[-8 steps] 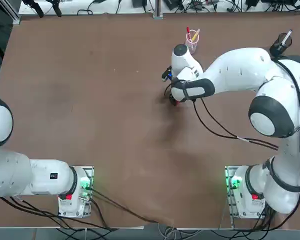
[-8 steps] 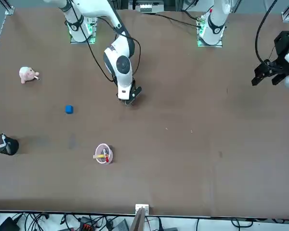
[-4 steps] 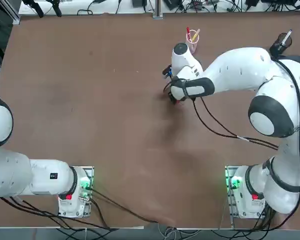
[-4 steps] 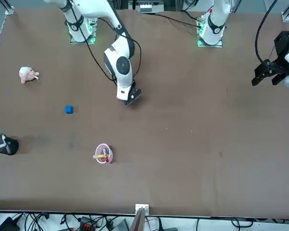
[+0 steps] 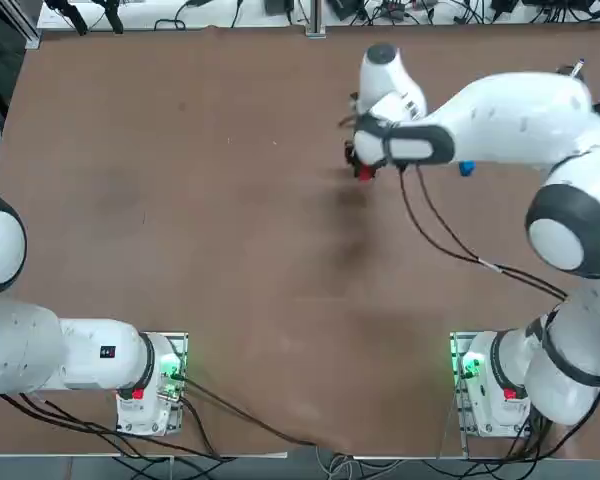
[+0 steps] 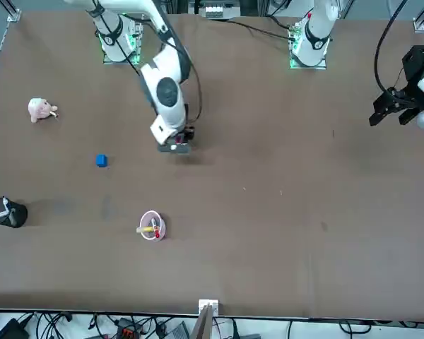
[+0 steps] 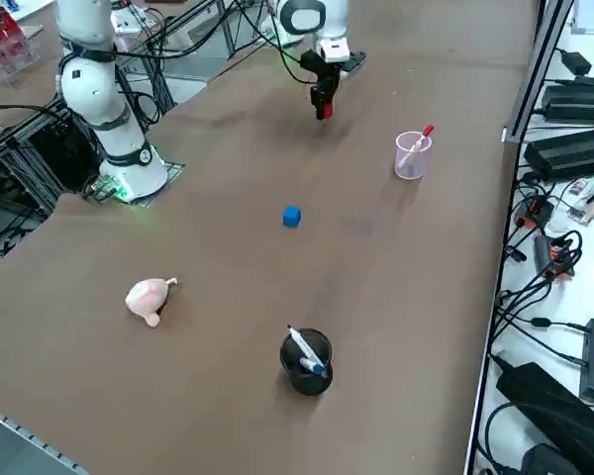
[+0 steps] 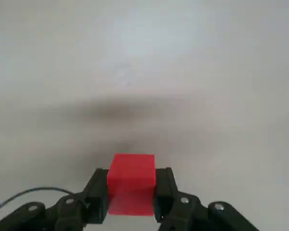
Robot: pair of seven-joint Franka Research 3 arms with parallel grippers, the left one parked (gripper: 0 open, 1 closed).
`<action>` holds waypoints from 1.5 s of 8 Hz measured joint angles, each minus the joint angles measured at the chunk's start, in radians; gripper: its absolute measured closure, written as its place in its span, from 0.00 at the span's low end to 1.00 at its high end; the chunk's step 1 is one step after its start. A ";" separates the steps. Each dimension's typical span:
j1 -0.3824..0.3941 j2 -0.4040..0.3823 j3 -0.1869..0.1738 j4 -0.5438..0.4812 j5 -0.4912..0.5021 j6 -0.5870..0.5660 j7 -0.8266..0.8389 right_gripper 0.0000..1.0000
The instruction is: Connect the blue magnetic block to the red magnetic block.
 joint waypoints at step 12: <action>-0.491 0.009 -0.005 -0.176 0.166 0.187 0.617 0.53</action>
